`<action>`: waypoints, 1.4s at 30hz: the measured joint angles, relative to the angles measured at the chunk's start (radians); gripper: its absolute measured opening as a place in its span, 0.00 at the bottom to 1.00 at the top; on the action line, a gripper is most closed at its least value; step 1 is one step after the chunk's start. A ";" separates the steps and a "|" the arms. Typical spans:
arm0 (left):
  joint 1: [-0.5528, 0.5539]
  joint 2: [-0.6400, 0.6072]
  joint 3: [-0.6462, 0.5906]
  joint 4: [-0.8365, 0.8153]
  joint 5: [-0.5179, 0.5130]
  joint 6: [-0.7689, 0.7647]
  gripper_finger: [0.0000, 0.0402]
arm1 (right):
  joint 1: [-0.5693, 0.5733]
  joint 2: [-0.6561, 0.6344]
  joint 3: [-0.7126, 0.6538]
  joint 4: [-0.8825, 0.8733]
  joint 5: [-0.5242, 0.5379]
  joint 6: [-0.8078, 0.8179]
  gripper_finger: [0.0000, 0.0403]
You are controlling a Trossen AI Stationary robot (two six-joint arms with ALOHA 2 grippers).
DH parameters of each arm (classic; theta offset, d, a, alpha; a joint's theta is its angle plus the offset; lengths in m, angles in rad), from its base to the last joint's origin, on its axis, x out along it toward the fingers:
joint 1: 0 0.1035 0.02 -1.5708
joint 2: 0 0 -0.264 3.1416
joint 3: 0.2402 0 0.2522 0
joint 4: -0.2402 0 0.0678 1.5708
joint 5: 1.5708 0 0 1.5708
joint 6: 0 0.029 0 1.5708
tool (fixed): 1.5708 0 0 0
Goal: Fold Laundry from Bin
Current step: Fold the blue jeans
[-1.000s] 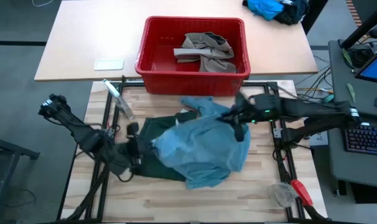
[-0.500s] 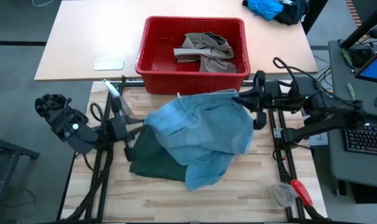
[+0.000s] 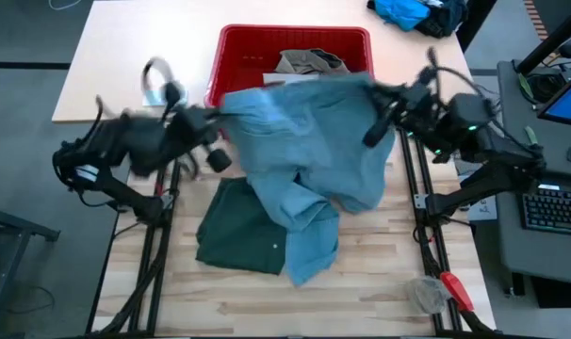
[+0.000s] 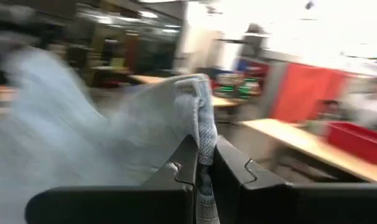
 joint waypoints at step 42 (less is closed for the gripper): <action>0.356 -0.031 -1.218 1.287 0.962 -0.388 0.13 | -0.145 0.138 -0.789 0.653 -0.523 0.635 0.04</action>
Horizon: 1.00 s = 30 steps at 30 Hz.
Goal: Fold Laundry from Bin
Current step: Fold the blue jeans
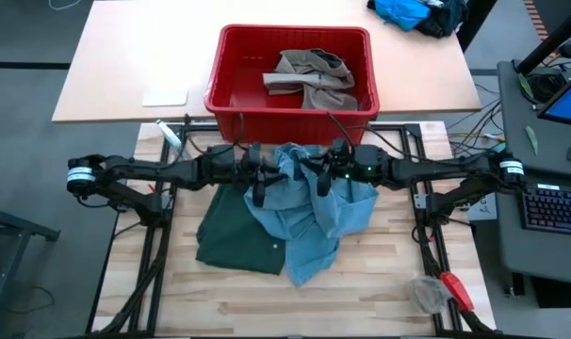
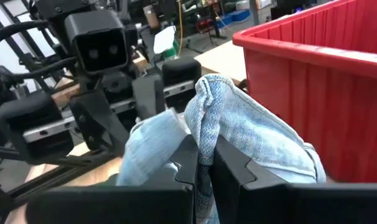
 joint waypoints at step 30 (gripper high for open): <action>-0.027 0.241 0.069 0.234 -0.213 -0.014 0.62 | 0.044 0.174 0.091 0.110 0.064 -0.005 0.04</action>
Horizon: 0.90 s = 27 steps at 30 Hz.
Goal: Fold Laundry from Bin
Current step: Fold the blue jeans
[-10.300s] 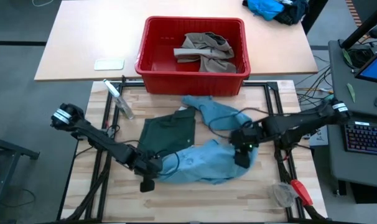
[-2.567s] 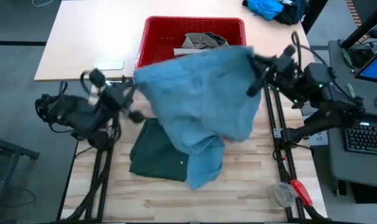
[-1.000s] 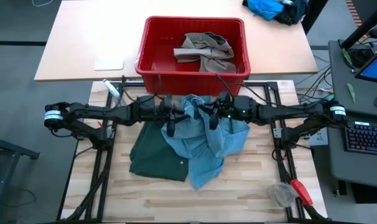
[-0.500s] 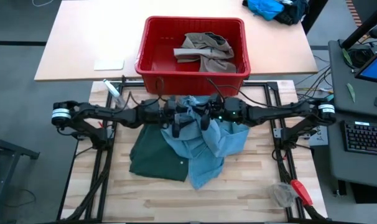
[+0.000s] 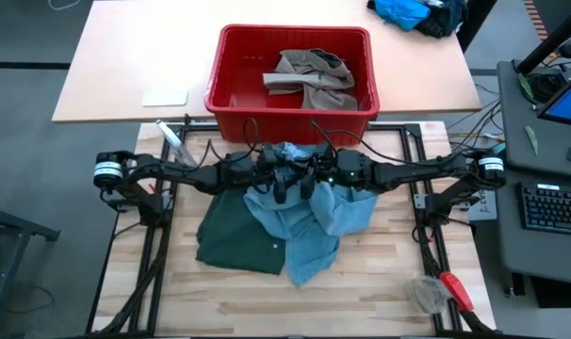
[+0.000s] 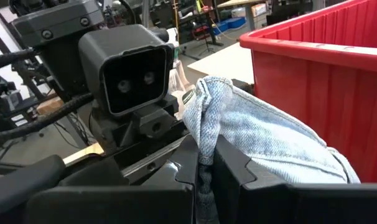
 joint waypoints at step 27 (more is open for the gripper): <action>-0.091 -0.196 -0.001 0.007 0.078 0.159 0.04 | 0.013 -0.219 0.003 -0.154 -0.185 -0.030 0.53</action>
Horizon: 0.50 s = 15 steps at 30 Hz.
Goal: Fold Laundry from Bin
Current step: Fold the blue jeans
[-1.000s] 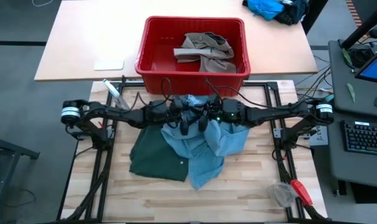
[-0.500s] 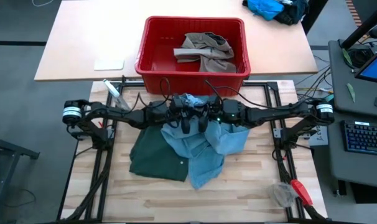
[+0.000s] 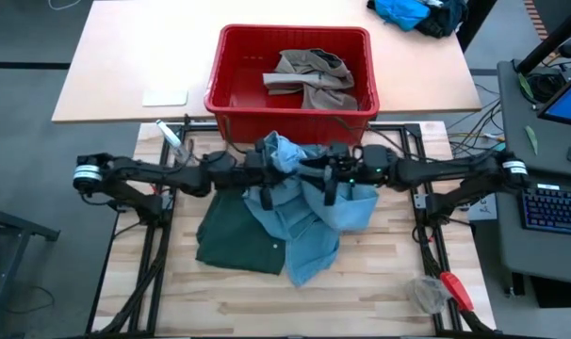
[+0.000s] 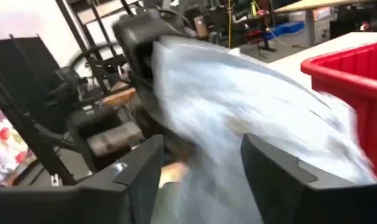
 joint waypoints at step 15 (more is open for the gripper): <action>-0.025 -0.262 0.086 -0.001 0.442 0.034 0.03 | 0.005 -0.170 0.103 -0.248 -0.013 -0.157 0.64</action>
